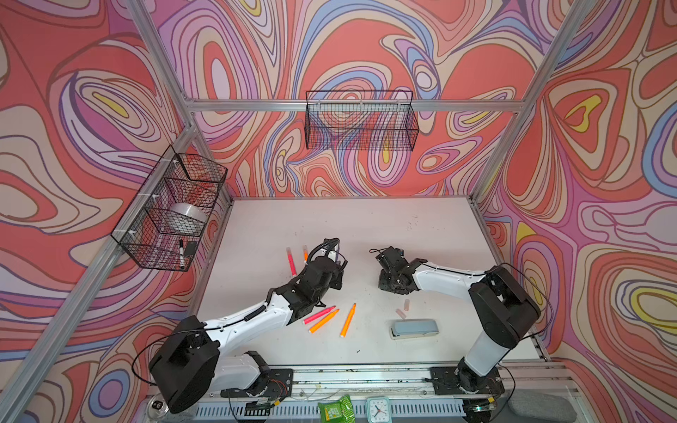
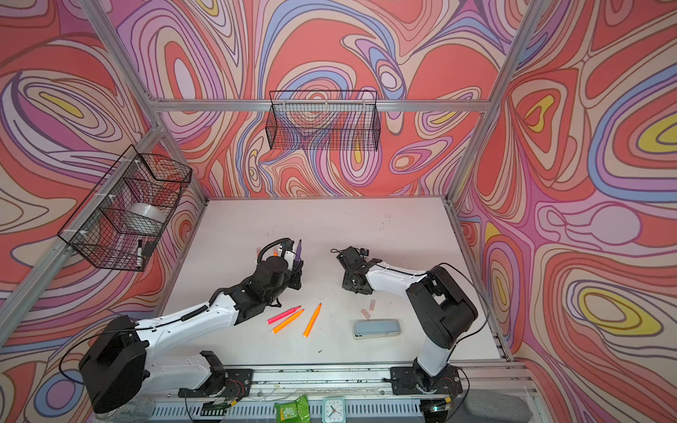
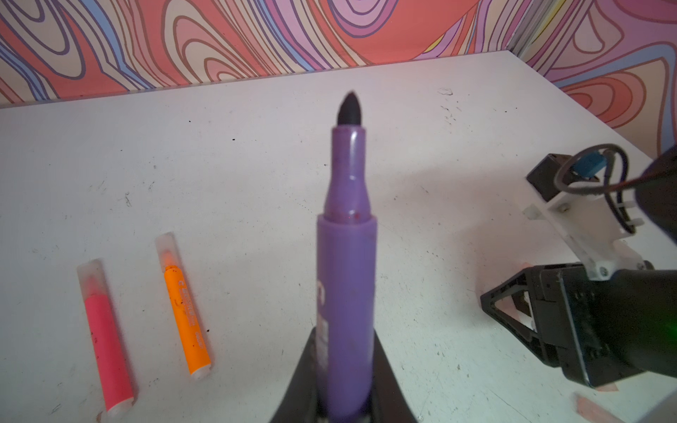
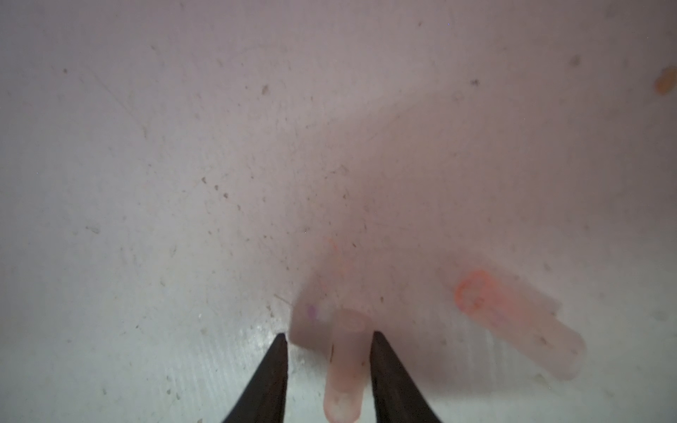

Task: Insert the pens into the pen caps
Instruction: 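Lower the open right gripper over the translucent pale-pink caps, then close the right gripper on an upright pale-pink cap and lift it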

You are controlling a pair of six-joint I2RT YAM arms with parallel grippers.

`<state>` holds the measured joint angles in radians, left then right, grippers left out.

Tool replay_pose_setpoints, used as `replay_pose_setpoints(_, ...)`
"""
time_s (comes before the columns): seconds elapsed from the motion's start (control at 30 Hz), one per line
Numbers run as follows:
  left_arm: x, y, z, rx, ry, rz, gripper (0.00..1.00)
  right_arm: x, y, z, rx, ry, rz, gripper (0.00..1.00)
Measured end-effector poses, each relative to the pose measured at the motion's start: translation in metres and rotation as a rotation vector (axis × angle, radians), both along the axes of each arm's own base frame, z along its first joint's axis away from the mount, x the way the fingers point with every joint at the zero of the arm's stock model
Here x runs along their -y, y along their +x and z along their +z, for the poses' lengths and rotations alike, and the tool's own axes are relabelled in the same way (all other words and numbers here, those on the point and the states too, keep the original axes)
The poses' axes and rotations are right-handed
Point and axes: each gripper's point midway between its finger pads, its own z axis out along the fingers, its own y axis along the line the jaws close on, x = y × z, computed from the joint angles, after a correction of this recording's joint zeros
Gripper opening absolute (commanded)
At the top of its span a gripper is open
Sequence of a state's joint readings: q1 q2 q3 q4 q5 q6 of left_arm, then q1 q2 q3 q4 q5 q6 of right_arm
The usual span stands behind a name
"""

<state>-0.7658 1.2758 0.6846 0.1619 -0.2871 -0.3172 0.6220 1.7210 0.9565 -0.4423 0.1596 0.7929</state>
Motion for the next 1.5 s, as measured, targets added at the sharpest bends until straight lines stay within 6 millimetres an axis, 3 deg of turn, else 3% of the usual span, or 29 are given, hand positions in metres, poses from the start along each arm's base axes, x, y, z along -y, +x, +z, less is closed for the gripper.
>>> replay_pose_setpoints(0.23,0.001,0.0,-0.002,-0.004,0.003,-0.003,0.0,0.001,0.003,0.0,0.005,-0.016,0.003,0.31)
replay_pose_setpoints(0.5,0.003,-0.001,-0.002,-0.008,-0.001,-0.015,0.0,0.004,0.003,-0.001,0.007,-0.033,0.007,0.15)
replay_pose_setpoints(0.77,0.014,-0.004,0.002,-0.012,-0.041,-0.073,0.0,0.003,0.002,0.006,0.02,-0.019,0.017,0.11)
replay_pose_setpoints(0.83,0.019,-0.007,0.003,-0.02,-0.061,-0.095,0.0,0.001,0.004,0.018,0.048,-0.001,0.027,0.1)
replay_pose_setpoints(0.93,0.025,-0.01,0.005,-0.033,-0.103,-0.119,0.0,-0.007,0.015,0.051,0.129,0.044,0.043,0.1)
replay_pose_setpoints(1.07,0.028,-0.009,0.015,-0.045,-0.196,-0.089,0.0,-0.018,0.04,0.12,0.301,0.154,0.042,0.08)
replay_pose_setpoints(1.2,0.032,-0.006,0.016,-0.095,-0.284,-0.041,0.0,-0.016,0.055,0.182,0.466,0.255,0.019,0.05)
replay_pose_setpoints(1.33,0.056,-0.009,0.014,-0.133,-0.364,-0.137,0.0,-0.015,0.057,0.2,0.547,0.327,0.024,0.04)
replay_pose_setpoints(1.5,0.091,-0.032,0.014,-0.155,-0.386,-0.39,0.0,-0.007,0.048,0.174,0.531,0.363,0.036,0.03)
